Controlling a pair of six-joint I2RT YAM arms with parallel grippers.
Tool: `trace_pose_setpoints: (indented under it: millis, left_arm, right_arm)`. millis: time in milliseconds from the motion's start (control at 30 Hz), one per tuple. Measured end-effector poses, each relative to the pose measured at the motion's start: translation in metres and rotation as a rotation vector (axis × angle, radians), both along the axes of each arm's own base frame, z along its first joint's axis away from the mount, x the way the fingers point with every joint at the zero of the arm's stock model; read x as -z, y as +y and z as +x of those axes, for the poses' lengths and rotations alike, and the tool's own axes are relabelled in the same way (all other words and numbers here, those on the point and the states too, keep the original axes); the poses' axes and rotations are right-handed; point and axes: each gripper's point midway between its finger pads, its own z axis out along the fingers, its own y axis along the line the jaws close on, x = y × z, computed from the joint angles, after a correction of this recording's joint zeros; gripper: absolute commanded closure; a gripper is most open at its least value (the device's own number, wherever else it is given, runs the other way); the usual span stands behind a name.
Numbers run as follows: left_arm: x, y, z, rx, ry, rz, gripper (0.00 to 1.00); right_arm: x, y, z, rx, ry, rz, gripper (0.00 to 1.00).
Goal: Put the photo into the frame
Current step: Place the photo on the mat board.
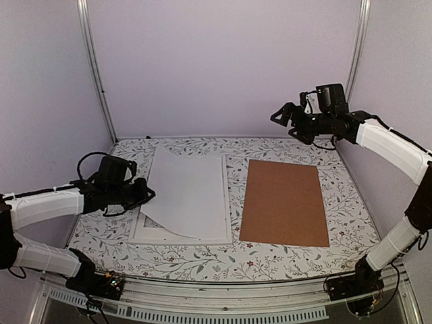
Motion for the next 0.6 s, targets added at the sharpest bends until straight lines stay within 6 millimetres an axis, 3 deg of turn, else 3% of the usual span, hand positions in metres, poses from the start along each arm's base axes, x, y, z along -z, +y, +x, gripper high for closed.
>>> trace_pose_setpoints:
  millis: [333,600]
  left_arm:
    - [-0.004,-0.004,0.001,0.007,-0.008,-0.030,1.00]
    - [0.008,0.000,-0.004,-0.013,0.015,-0.027,1.00]
  right_arm:
    - [0.009,0.002,0.003,-0.003,0.018,-0.006,0.04]
    - [0.011,0.002,0.003,-0.003,0.020,-0.006,0.04]
